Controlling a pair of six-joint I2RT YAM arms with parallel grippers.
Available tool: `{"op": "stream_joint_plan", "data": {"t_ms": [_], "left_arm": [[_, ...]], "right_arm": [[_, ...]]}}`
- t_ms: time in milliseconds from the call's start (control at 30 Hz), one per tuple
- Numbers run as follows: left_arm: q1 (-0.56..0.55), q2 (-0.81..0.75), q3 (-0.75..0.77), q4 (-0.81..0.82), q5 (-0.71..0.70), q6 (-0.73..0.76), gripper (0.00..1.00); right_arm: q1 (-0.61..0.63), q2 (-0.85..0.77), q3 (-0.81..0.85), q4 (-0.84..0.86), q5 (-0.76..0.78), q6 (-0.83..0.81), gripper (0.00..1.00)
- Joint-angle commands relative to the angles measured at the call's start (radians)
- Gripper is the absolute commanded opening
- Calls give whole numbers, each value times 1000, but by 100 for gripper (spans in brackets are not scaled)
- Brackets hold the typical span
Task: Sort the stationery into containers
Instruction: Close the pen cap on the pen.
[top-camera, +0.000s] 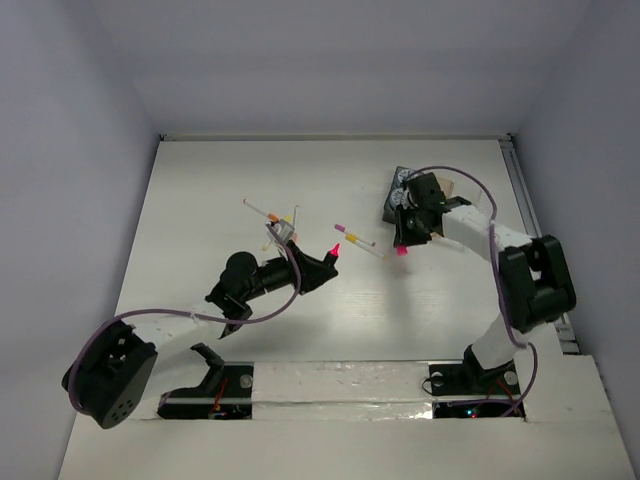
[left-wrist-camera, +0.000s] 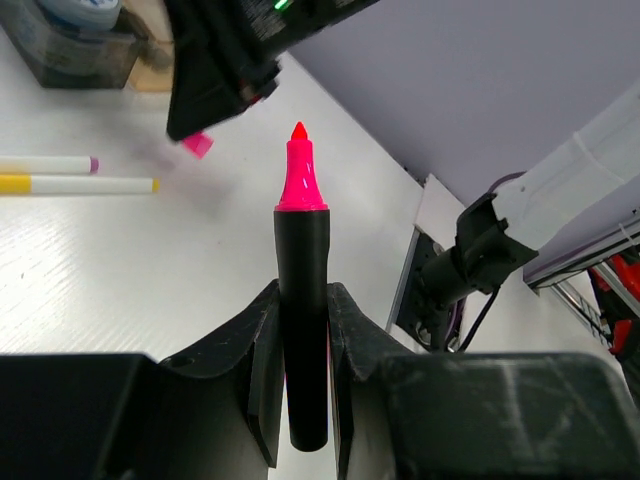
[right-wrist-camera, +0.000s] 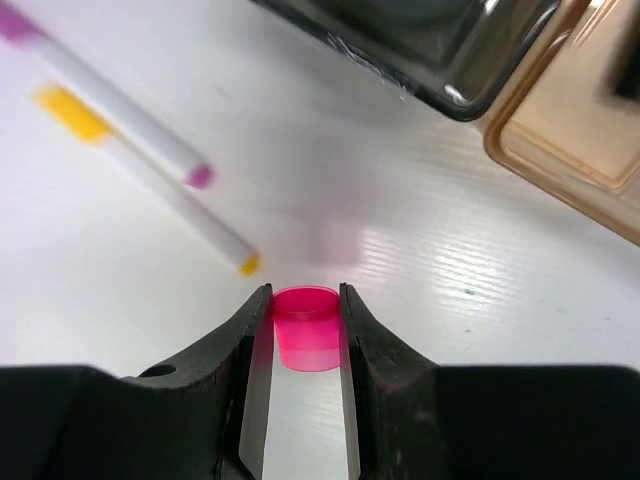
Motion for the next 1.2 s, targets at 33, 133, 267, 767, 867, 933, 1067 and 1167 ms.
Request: {"op": "stream_joint_plan", "data": {"t_ms": [33,133,267,767,867,933,1067,1167], "left_arm": [[0,85,8,118,-13,-58,0],[0,137,30,140,-33,-102,0],[-9,137,54,103,-106,-85,0],[-64,65,96,-61,-482,30,0],[-73,70,99,-63,-508,56,0],[-73,73,99,-56,-519,66,0],[-82,91,106,-37,-506,76,0],[-93,105,108,-27,-499,76,0]], "right_arm": [[7,-210,-104,290,-70,179,6],[55,-322,-193,465,-96,302,5],[157,-372,-218,613,-17,393,5],[329,-309,-193,840,148,543,7],[340,-301,-189,861,155,554,7],[351,-295,-177,863,156,554,7],[369,-270,-163,869,154,557,8],[380,-260,-158,878,156,558,8]]}}
